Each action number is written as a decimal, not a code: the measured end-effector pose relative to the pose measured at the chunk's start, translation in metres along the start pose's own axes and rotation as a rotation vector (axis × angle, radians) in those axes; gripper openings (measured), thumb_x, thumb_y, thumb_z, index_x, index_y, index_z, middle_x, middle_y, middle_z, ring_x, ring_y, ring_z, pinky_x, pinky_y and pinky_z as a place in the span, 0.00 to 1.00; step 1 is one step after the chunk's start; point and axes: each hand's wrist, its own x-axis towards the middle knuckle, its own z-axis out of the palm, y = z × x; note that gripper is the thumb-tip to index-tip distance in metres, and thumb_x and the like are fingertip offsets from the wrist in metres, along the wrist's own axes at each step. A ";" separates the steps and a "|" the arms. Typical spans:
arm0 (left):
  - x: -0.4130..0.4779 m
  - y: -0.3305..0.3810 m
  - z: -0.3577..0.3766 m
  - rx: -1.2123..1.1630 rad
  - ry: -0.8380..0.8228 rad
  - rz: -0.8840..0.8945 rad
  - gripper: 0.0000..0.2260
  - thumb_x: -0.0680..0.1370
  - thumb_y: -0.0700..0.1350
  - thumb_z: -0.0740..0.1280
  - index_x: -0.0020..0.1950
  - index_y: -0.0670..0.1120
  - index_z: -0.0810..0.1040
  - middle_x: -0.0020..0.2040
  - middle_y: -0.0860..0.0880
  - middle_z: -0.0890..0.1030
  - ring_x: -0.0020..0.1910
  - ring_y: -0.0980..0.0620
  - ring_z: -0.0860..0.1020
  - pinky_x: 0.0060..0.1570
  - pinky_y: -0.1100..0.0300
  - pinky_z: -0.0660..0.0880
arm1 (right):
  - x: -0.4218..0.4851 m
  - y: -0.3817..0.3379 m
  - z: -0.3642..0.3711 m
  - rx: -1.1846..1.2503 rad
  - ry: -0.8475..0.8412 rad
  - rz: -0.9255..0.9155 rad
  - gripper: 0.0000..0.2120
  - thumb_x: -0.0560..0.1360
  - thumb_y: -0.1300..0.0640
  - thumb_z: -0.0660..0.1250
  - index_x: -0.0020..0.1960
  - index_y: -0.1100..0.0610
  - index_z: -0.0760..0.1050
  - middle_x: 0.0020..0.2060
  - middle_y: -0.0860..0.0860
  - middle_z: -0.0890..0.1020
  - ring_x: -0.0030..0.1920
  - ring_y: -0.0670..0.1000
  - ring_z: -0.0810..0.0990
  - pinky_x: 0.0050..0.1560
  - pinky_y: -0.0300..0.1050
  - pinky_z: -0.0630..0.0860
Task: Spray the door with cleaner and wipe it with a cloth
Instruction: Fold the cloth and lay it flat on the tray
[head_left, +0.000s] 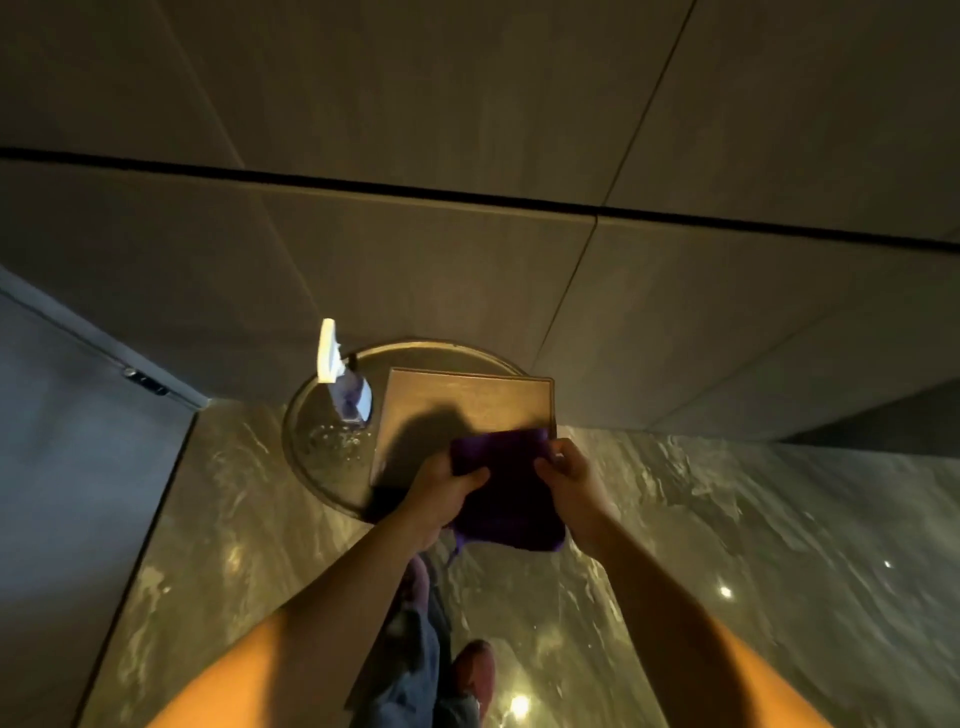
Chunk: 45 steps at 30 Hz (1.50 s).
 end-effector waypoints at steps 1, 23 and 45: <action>0.011 -0.005 0.004 0.061 -0.002 0.012 0.11 0.75 0.40 0.73 0.54 0.54 0.84 0.52 0.48 0.87 0.54 0.47 0.85 0.58 0.46 0.80 | 0.007 0.011 0.000 -0.035 0.031 0.013 0.09 0.79 0.62 0.64 0.49 0.49 0.77 0.48 0.57 0.84 0.49 0.58 0.83 0.52 0.58 0.80; 0.249 -0.077 0.006 0.659 0.199 0.207 0.16 0.79 0.46 0.70 0.65 0.44 0.76 0.58 0.44 0.84 0.57 0.45 0.83 0.54 0.57 0.78 | 0.215 0.113 0.042 -0.673 0.378 -0.124 0.06 0.82 0.54 0.60 0.57 0.55 0.69 0.45 0.57 0.83 0.44 0.62 0.83 0.42 0.59 0.80; 0.242 -0.134 0.016 1.397 0.152 0.527 0.31 0.83 0.60 0.49 0.83 0.48 0.50 0.84 0.49 0.50 0.83 0.48 0.49 0.79 0.40 0.50 | 0.219 0.152 0.041 -1.248 0.175 -0.288 0.38 0.82 0.38 0.49 0.82 0.61 0.47 0.82 0.59 0.48 0.83 0.57 0.46 0.81 0.55 0.51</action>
